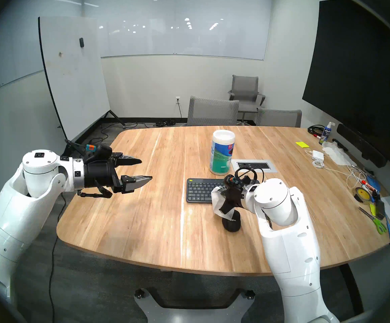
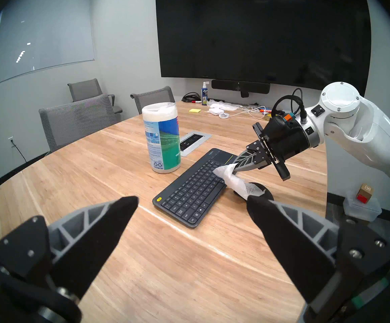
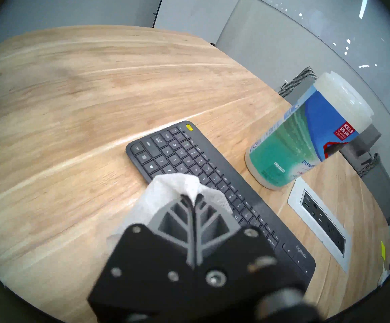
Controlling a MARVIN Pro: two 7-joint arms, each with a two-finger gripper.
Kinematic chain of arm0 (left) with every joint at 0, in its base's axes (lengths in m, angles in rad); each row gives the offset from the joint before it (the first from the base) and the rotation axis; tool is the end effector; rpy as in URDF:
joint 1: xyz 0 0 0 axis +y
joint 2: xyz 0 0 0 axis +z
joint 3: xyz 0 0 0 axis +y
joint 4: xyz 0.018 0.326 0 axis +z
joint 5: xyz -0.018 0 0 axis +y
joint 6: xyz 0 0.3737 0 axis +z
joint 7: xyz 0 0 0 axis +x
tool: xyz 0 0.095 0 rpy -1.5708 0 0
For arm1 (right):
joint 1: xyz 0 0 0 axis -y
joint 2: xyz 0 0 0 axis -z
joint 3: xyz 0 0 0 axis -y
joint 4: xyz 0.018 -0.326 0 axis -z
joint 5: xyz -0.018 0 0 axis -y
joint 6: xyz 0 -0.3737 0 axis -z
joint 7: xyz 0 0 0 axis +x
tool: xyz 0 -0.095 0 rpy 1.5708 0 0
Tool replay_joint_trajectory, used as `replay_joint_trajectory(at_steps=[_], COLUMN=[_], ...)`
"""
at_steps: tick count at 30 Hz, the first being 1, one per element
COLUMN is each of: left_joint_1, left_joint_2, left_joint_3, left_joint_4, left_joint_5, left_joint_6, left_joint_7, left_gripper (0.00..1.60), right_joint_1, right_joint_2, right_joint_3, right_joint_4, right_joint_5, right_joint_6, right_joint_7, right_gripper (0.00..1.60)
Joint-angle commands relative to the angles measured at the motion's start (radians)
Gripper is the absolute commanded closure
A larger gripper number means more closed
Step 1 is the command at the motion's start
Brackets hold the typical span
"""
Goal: Wipe the keyboards and mice with a disinfecting wipe, then set the wipe down
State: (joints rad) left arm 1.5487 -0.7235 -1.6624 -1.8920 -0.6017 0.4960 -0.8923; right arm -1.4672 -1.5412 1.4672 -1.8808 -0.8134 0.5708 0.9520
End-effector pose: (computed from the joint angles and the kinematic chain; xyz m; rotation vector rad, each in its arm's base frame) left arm 0.4308 0.1180 -0.1455 1.9362 -1.0549 1.4102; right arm 0.4689 0.0690 -0.2430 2.4202 1.3240 1.4680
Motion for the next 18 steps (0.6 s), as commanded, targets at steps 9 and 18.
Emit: replay_joint_trajectory(at_steps=[9,18], left_joint_1=[-0.005,-0.005], left_joint_2=[-0.001,-0.001], left_joint_3=[-0.01,-0.01], left_joint_4=[-0.008,-0.008], left_joint_5=[-0.006,-0.006], left_joint_6=[-0.001,-0.001], left_joint_7=[0.0,0.0], left_gripper=[0.0,0.0], right_joint_1=[0.016,-0.015], right_joint_2=[0.027,0.111], right_joint_3=[0.069,0.134], right_joint_4=[0.019,-0.015], right_joint_5=[0.008,0.019], right_joint_6=[-0.013,-0.039], right_joint_7=[-0.021,0.066], right_gripper=[1.6,1.6])
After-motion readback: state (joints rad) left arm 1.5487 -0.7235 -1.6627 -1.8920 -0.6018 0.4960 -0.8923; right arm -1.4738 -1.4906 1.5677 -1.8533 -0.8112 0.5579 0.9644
